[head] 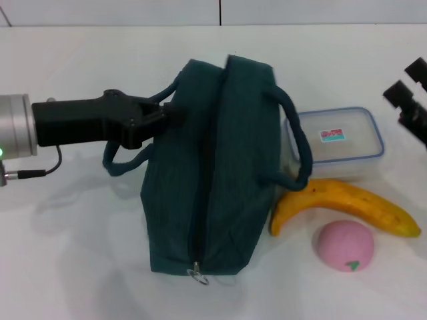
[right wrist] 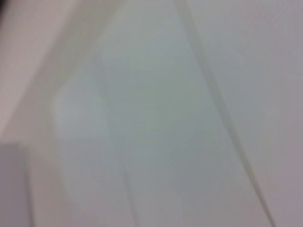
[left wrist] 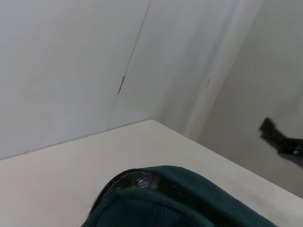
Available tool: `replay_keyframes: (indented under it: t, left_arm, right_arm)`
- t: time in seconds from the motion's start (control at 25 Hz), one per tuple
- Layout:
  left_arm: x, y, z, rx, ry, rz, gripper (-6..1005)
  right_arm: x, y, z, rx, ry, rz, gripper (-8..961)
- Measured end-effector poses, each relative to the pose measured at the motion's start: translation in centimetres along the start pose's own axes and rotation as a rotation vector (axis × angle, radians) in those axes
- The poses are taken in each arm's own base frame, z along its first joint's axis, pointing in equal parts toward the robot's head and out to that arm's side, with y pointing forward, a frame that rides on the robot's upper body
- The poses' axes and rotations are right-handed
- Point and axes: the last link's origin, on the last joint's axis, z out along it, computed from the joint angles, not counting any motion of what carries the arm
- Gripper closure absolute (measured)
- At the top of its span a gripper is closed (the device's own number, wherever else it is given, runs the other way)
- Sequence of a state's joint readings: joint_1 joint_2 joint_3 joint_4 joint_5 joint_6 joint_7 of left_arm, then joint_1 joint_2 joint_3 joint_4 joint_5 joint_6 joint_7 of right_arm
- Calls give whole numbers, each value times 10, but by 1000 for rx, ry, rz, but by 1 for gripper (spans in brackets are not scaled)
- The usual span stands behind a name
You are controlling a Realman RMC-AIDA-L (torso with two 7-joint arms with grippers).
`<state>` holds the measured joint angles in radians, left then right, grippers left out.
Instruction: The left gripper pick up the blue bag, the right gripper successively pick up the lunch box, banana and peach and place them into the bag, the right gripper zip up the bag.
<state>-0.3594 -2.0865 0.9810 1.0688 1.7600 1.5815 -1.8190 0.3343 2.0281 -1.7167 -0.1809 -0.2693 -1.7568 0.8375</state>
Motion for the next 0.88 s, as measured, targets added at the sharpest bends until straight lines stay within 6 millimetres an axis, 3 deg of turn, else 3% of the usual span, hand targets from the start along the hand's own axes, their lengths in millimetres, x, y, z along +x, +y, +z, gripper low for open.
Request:
replay_keyframes:
  t: [0.16,0.36,0.68,0.88]
  left_arm:
    - [2,0,2,-5,1,3,947]
    - [2,1,2,-7,1,5,956]
    - [2,0,2,-7,1,8,956]
    - [3,0,2,-8,-1,11,956]
  right_arm:
    - [0,-23,0,158,-20,224,117]
    - [0,-39,-12,293,-58,356,118]
    - [24,-63,-23,511,27,555,119]
    - [43,-65,-16,555,132,610,121]
